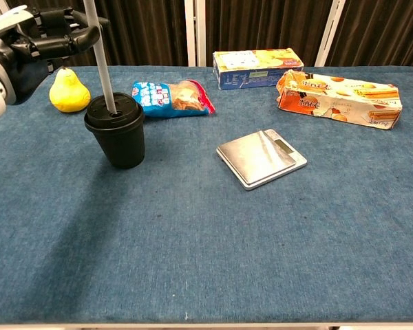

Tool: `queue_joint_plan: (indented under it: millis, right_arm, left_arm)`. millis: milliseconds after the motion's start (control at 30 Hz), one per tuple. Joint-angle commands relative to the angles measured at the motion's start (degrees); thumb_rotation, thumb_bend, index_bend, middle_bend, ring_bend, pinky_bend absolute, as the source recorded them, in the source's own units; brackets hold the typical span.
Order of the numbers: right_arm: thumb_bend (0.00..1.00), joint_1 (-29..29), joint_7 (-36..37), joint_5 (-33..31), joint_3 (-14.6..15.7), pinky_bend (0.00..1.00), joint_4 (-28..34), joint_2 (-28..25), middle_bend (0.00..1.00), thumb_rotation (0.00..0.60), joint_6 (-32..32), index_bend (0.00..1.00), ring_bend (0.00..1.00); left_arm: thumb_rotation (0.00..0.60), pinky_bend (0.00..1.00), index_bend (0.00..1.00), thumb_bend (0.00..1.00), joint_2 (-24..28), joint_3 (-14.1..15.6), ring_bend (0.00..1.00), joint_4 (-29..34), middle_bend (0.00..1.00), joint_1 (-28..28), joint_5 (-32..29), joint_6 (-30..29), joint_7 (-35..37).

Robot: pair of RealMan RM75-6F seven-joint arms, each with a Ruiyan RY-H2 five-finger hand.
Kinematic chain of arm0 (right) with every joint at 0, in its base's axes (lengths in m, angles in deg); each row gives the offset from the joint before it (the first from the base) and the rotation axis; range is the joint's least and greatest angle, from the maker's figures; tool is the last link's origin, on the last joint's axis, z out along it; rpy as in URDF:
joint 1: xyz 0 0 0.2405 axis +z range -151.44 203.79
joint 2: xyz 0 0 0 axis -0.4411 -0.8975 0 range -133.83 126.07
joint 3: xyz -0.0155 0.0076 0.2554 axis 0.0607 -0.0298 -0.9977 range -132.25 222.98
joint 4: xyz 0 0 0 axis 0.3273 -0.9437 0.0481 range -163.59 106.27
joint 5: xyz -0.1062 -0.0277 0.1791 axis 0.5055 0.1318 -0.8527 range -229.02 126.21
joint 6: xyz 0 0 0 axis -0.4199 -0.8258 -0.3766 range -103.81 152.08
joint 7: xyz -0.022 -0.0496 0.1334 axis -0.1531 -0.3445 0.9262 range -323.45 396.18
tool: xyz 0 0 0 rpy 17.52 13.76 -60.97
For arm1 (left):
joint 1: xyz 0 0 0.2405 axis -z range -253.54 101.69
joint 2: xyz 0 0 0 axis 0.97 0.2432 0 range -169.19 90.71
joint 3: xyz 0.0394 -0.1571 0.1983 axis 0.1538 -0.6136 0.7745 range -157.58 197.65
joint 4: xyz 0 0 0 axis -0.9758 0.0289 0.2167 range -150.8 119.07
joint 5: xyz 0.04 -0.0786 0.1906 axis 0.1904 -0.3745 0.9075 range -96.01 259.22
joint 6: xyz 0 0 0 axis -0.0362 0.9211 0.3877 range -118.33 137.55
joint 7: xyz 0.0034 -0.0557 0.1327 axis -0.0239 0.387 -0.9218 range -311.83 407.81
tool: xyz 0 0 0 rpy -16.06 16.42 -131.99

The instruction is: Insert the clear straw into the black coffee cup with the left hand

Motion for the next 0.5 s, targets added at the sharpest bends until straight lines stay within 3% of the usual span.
queue_joint_plan:
  millis: [33,500]
  right_arm:
    - [0.11,0.0,0.0,0.0,0.0,0.03,0.0,0.1,0.07,0.6,0.0,0.0,0.0]
    - [0.11,0.0,0.1,-0.3,0.0,0.03,0.0,0.0,0.07,0.6,0.0,0.0,0.0]
  left_arm:
    - [0.6,0.0,0.56,0.41,-0.2,0.1,0.0,-0.4,0.21,0.0,0.0,0.2,0.2]
    - [0.6,0.0,0.55,0.41,-2.6,2.2,0.0,-5.2,0.21,0.1,3.2,0.0,1.6]
